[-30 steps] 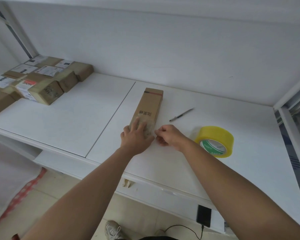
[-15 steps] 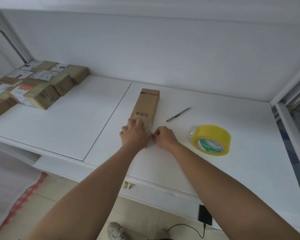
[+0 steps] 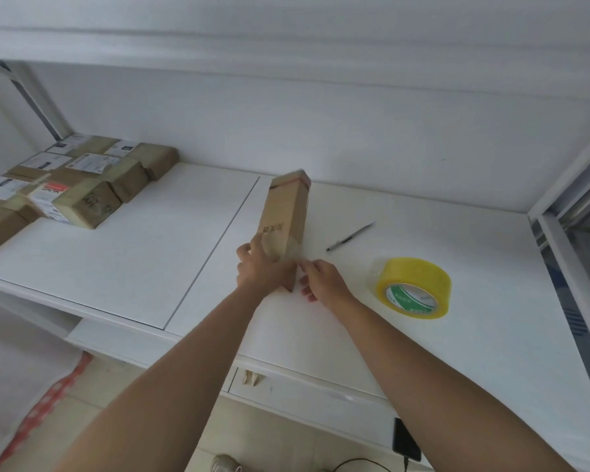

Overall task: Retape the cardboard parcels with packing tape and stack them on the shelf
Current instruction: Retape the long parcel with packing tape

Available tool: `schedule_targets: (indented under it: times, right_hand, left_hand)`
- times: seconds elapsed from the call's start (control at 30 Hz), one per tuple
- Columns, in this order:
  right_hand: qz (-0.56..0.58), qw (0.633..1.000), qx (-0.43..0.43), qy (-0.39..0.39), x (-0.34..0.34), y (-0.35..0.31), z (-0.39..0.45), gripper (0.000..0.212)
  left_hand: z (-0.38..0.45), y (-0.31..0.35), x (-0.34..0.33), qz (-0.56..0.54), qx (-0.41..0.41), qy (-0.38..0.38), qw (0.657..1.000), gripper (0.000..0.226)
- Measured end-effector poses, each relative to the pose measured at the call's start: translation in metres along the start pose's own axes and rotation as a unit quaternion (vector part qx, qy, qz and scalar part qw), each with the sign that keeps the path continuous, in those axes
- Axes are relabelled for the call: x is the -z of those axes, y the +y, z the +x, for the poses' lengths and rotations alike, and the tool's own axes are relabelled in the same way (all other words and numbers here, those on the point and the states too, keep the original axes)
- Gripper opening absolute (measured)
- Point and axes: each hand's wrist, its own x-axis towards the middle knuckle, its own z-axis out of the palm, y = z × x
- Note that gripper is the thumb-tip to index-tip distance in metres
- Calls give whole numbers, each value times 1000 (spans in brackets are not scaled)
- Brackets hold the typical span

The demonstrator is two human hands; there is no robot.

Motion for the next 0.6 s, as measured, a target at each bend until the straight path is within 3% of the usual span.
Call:
schedule_targets:
  times: [0.03, 0.1, 0.17, 0.23, 0.3, 0.37, 0.43, 0.5, 0.6]
  right_hand:
    - [54, 998, -12, -21, 0, -2, -3, 43]
    - [134, 988, -24, -72, -4, -4, -7, 56]
    - [187, 978, -14, -94, -11, -3, -11, 65]
    - [204, 976, 1, -81, -16, -3, -16, 82]
    - [184, 981, 21, -61, -20, -2, -22, 95]
    - [155, 986, 45, -48, -21, 1, -27, 95]
    - [134, 988, 67, -46, -23, 5, -29, 92]
    - [129, 987, 80, -46, -24, 10, -31, 83]
    - [150, 983, 98, -37, -17, 10, -35, 70]
  left_hand:
    - [-5, 0, 7, -105, 9, -36, 994, 81]
    - [-16, -1, 18, -297, 15, -140, 945, 64]
    - [-28, -4, 22, -387, 15, -216, 896, 45]
    - [-35, -8, 23, -400, 13, -221, 890, 42]
    - [-38, -11, 22, -368, -5, -220, 904, 53]
    - [-41, -13, 22, -343, -17, -229, 911, 64]
    - [-45, -13, 23, -352, -18, -237, 905, 58]
    - [-49, -13, 24, -392, -4, -257, 883, 48]
    - [-50, -17, 28, -464, 14, -302, 833, 50]
